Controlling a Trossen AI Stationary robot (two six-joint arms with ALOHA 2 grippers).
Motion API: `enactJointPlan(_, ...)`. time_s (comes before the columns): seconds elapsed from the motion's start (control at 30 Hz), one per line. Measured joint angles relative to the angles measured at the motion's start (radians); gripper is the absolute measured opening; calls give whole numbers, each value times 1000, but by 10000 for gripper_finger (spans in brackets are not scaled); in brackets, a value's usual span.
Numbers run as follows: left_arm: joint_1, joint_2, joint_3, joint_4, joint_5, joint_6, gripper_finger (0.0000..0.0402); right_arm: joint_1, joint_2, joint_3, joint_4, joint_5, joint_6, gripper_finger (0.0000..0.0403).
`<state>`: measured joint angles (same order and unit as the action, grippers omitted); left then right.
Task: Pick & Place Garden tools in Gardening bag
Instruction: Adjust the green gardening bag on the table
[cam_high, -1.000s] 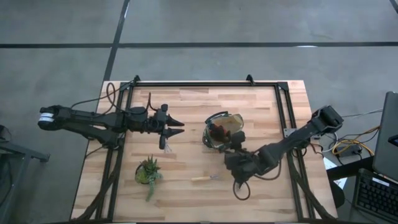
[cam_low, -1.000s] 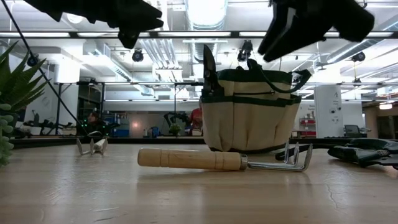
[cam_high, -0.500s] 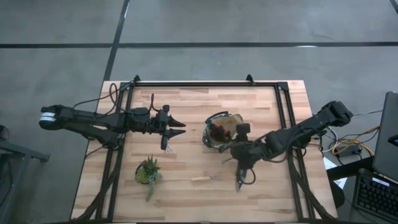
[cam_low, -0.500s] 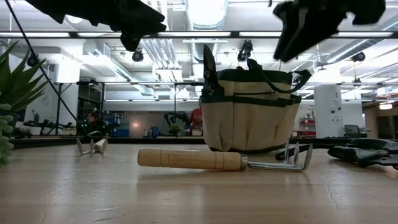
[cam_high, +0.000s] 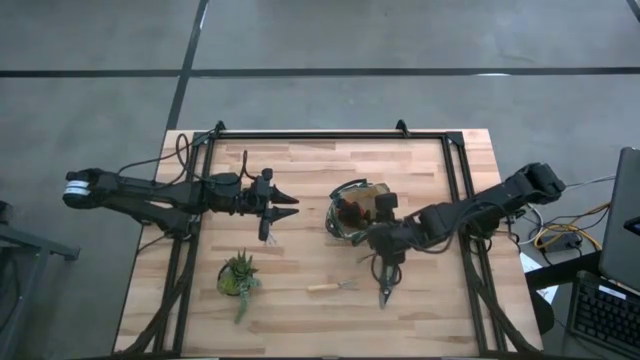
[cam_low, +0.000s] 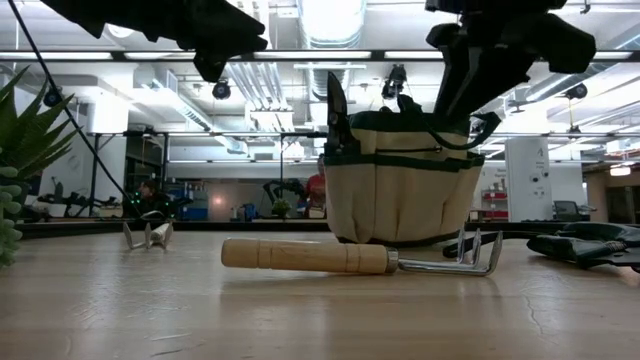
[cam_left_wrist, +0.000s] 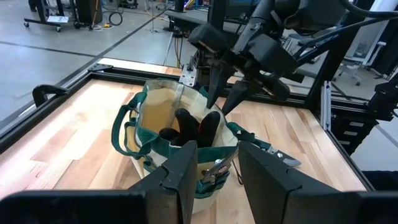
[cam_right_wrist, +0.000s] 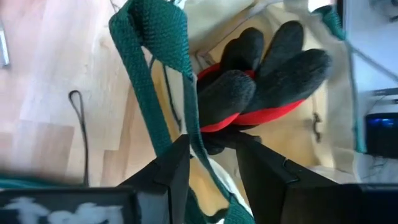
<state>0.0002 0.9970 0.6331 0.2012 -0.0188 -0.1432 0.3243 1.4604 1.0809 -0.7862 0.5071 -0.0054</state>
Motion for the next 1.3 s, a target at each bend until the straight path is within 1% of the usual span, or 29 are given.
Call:
enactJointPlan(0.07,0,0,0,0,0,0,122,-12,8,0,1,-32,-2,114)
enactJointPlan(0.23,0,0,0,0,0,0,122,-29,27,4,3,-42,-10,88)
enactJointPlan(0.37,0,0,0,0,0,0,122,-43,28,4,12,-80,-22,57)
enactJointPlan(0.57,0,0,0,0,0,1,122,-71,27,8,17,-139,14,13)
enactJointPlan(0.77,0,0,0,0,0,1,122,-80,27,9,74,-160,56,8)
enactJointPlan(0.83,0,0,0,0,0,1,122,-85,27,9,88,-192,65,8)
enactJointPlan(1.03,0,0,0,0,0,-12,122,-113,27,9,138,-258,221,8)
enactJointPlan(1.23,0,0,0,0,0,-15,122,-125,27,9,227,-316,312,8)
enactJointPlan(1.3,0,0,0,0,0,-21,122,-129,27,9,242,-320,335,8)
